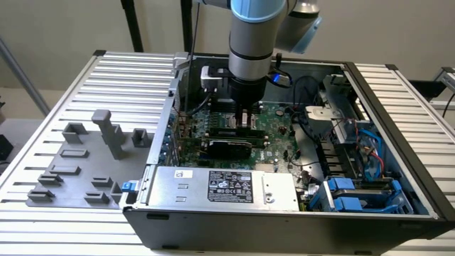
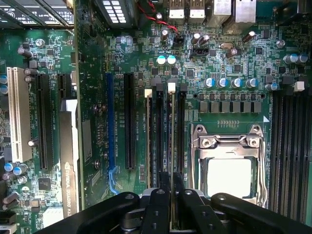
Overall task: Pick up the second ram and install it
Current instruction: 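Insert the second ram into the second slot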
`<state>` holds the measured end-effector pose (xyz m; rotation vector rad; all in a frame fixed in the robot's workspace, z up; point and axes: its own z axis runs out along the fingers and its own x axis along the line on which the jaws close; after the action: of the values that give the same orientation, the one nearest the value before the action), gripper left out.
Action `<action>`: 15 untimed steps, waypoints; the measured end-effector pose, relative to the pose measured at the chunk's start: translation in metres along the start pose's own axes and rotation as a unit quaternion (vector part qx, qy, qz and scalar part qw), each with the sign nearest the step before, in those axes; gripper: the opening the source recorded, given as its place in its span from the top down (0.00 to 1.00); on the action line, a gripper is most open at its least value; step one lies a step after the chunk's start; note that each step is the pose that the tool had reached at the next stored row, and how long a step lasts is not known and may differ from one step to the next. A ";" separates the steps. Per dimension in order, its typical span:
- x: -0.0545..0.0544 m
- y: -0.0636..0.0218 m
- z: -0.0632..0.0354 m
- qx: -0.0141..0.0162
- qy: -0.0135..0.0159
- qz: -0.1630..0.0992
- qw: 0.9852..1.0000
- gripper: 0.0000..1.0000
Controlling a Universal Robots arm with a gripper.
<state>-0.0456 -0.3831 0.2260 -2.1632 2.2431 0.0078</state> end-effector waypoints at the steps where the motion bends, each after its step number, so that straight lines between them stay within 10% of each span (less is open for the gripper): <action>1: 0.000 0.0000 0.0001 0.000 0.000 0.000 1.000 0.87; 15: -0.001 0.0001 0.0020 0.000 0.000 0.000 1.000 0.87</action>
<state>-0.0456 -0.3819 0.2240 -2.1631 2.2432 0.0078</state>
